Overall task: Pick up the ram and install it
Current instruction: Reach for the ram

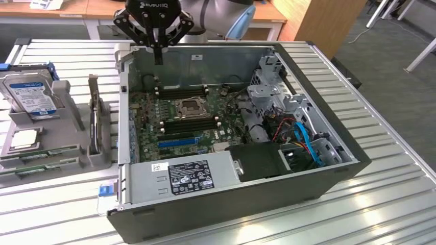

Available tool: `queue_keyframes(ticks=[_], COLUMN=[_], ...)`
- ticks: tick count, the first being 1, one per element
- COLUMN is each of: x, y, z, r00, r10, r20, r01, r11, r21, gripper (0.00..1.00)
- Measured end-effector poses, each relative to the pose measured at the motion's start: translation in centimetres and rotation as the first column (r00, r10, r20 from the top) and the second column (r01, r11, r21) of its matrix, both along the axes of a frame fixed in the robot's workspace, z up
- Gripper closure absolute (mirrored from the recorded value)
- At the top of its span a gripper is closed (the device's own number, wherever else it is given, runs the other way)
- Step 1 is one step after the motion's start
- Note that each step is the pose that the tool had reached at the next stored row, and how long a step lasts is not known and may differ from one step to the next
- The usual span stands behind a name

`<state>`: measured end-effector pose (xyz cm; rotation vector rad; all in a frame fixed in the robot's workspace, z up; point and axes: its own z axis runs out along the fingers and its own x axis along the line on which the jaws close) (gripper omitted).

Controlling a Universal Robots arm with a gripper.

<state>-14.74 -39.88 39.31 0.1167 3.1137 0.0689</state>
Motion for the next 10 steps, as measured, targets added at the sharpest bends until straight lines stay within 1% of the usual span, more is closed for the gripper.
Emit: queue_keyframes(ticks=[10], x=[-1.4], y=[0.01], z=[-0.02], r00=[1.0], r10=[0.0], r20=[0.0], r01=[0.0], r11=[1.0], r21=[-0.0001], gripper=[0.9])
